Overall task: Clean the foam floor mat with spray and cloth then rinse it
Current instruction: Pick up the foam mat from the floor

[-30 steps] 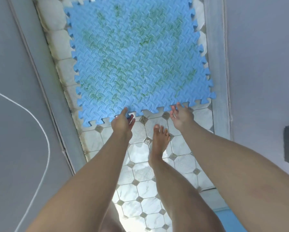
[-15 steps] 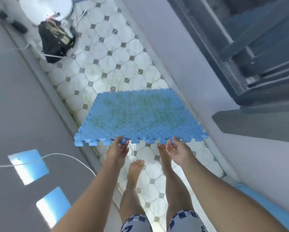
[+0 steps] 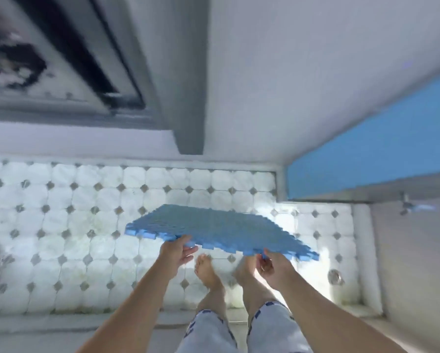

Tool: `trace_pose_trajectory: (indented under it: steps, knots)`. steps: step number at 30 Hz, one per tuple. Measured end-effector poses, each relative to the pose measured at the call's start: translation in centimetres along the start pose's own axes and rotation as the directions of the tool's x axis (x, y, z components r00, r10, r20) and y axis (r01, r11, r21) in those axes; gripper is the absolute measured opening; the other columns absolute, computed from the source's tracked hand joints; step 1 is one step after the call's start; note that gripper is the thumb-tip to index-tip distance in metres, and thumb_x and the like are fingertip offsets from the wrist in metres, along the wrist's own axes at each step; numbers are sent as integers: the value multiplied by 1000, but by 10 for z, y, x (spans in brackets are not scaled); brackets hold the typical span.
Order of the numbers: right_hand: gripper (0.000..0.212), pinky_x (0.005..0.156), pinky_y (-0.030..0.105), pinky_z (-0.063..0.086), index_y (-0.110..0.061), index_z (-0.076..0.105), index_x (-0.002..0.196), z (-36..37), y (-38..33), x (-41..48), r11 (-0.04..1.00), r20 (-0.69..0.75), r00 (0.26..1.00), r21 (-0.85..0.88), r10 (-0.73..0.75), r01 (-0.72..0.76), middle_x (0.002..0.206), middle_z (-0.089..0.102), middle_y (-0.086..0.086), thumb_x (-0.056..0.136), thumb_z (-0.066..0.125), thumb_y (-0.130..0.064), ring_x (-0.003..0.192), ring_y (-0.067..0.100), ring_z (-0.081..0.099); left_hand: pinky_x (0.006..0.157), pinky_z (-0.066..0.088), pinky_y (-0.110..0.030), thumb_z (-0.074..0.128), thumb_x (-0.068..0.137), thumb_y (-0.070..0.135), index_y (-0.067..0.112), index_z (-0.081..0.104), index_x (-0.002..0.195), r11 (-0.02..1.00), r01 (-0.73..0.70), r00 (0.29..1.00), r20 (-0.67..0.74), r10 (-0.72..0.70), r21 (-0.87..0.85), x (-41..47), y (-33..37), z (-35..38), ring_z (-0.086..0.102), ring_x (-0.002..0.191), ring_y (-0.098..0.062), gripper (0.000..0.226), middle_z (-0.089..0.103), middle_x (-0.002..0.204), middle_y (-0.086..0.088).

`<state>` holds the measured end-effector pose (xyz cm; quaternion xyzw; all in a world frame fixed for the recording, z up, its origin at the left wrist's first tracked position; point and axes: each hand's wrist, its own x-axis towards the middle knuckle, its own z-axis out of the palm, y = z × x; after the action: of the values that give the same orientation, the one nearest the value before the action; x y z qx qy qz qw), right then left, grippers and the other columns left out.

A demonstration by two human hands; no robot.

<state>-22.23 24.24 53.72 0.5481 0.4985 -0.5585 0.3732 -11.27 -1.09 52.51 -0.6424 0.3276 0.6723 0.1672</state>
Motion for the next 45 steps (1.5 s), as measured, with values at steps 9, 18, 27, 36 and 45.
trace_pose_trajectory:
  steps: [9, 18, 27, 36, 45]
  knots:
    - [9, 45, 21, 53, -9, 59, 88, -215, -15, -22, 873, -195, 981, 480, 13, 84, 55, 59, 7, 94, 65, -9, 41, 13, 60, 70, 56, -34, 60, 103, 14, 8, 63, 110, 813, -99, 969, 241, -52, 574, -58, -40, 233, 72, 80, -24, 10, 70, 105, -17]
    - [21, 59, 31, 45, -2, 64, 92, -354, -16, -8, 706, -339, 940, 677, 46, 209, 74, 55, 10, 92, 71, -22, 61, 19, 52, 66, 56, -30, 59, 104, 15, 12, 64, 103, 472, -194, 956, 275, -106, 860, -100, -130, 419, 71, 82, -21, 6, 67, 99, -14]
    - [21, 43, 21, 44, -5, 63, 97, -421, -63, 59, 512, -368, 921, 820, 132, 255, 77, 57, 10, 92, 71, -24, 61, 16, 55, 67, 54, -31, 62, 102, 15, 14, 65, 97, 324, -264, 949, 304, -80, 908, -86, -188, 568, 70, 82, -19, 6, 70, 93, -10]
    - [20, 49, 25, 42, -7, 62, 98, -445, -104, 113, 391, -445, 890, 839, 94, 378, 78, 54, 4, 92, 71, -24, 60, 13, 54, 67, 52, -28, 61, 102, 15, 14, 64, 102, 296, -339, 910, 391, -136, 893, -55, -206, 640, 70, 83, -16, 2, 69, 96, -9]
    - [33, 55, 25, 46, -10, 53, 115, -441, -91, 166, 359, -475, 879, 828, 43, 430, 103, 52, 6, 94, 70, -29, 78, 11, 56, 70, 54, -31, 66, 100, 14, 17, 50, 103, 291, -400, 851, 470, -234, 869, -9, -219, 665, 71, 96, -21, 16, 62, 113, -5]
